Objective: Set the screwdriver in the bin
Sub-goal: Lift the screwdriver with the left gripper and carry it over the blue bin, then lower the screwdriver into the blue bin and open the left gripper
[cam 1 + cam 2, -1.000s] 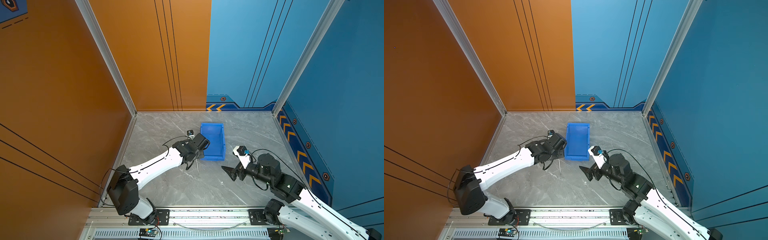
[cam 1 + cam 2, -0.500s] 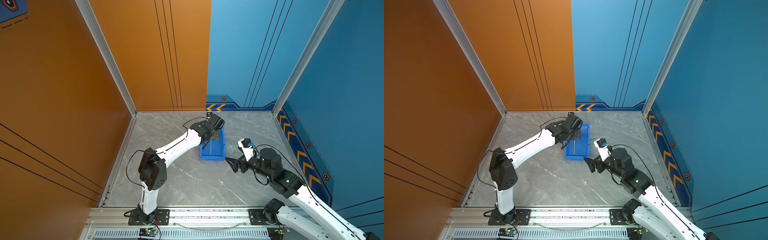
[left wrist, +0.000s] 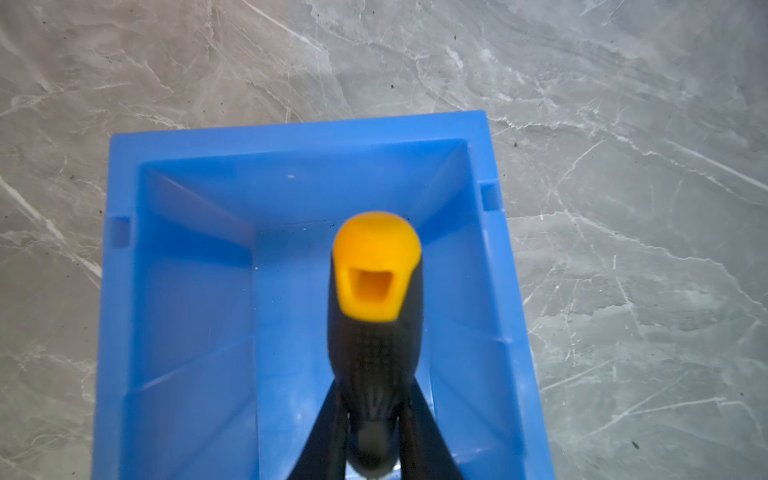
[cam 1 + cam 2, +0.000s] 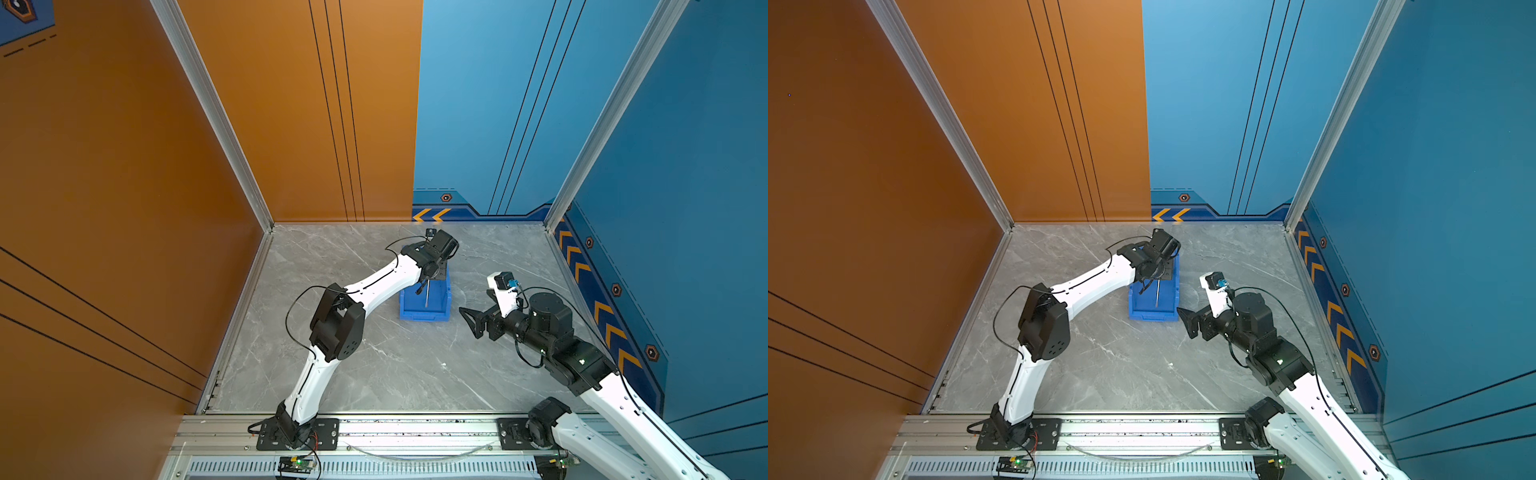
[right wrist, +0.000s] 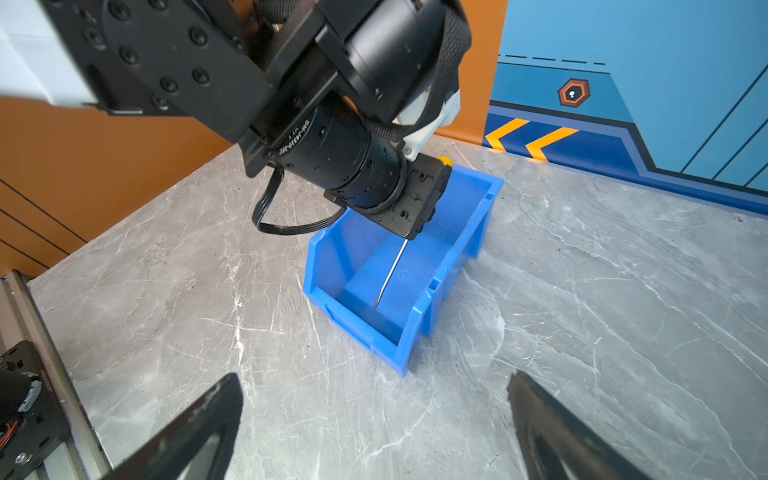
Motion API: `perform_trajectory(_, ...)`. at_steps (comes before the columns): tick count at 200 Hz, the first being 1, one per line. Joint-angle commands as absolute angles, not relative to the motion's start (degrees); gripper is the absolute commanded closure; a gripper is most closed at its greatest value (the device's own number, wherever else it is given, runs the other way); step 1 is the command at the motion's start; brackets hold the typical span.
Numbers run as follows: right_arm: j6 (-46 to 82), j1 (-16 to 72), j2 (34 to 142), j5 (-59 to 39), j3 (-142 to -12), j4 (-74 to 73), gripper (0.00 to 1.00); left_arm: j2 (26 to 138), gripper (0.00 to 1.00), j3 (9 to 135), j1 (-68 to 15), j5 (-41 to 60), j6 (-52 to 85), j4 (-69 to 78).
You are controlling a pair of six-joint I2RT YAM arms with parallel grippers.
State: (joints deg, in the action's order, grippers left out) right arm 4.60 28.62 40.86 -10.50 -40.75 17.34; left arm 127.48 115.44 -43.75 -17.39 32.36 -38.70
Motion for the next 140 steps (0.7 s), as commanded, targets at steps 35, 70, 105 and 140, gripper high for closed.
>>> perform_trajectory(35, 6.39, 26.92, 40.51, -12.56, -41.13, 17.76, 0.00, 130.43, 1.00, 117.40, -42.75, -18.50, 31.13, -39.55)
perform_trajectory(70, 6.38, 25.93, 40.94, -13.04, -41.57, 17.77, 0.00, 132.56, 1.00, 118.01, -42.67, -18.03, 31.73, -39.61)
perform_trajectory(105, 6.78, 25.53, 40.96, -12.82, -41.31, 17.74, 0.00, 134.20, 1.00, 118.70, -42.52, -17.70, 31.73, -39.65)
perform_trajectory(140, 6.90, 25.23, 40.33, -12.57, -41.01, 17.76, 0.00, 135.50, 1.00, 118.52, -42.08, -17.42, 32.25, -39.53)
